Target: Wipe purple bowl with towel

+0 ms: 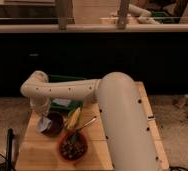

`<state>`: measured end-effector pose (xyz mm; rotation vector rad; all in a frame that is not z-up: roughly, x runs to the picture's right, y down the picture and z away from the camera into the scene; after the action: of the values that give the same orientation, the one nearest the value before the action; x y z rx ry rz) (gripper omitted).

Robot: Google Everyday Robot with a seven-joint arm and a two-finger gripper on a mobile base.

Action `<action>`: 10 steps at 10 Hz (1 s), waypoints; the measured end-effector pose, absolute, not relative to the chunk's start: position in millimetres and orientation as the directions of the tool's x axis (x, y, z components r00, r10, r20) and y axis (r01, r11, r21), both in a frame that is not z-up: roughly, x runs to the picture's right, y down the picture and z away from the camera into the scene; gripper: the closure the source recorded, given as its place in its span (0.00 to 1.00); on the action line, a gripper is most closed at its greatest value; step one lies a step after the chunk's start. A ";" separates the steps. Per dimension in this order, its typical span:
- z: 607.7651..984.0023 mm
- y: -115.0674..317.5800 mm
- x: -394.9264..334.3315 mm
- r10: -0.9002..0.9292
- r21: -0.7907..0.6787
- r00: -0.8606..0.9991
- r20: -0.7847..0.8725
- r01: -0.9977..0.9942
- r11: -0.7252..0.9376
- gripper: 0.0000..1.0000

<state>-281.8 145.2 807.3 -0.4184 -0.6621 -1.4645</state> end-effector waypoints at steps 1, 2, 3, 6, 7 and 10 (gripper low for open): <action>803.1 150.0 -285.3 -0.768 0.149 -0.042 0.639 0.986 0.070 1.00; 794.2 159.1 -289.8 -0.767 0.168 -0.063 0.639 0.984 0.059 1.00; 785.9 168.0 -288.9 -0.765 0.174 -0.069 0.640 0.983 0.057 1.00; 765.5 193.2 -272.8 -0.755 0.156 -0.044 0.655 0.985 0.078 1.00; 763.3 197.6 -266.8 -0.750 0.144 -0.029 0.660 0.986 0.088 1.00; 759.9 205.5 -235.7 -0.741 0.083 0.045 0.670 0.987 0.135 1.00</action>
<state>-235.7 205.5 759.9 -0.4639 -0.6636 -1.3939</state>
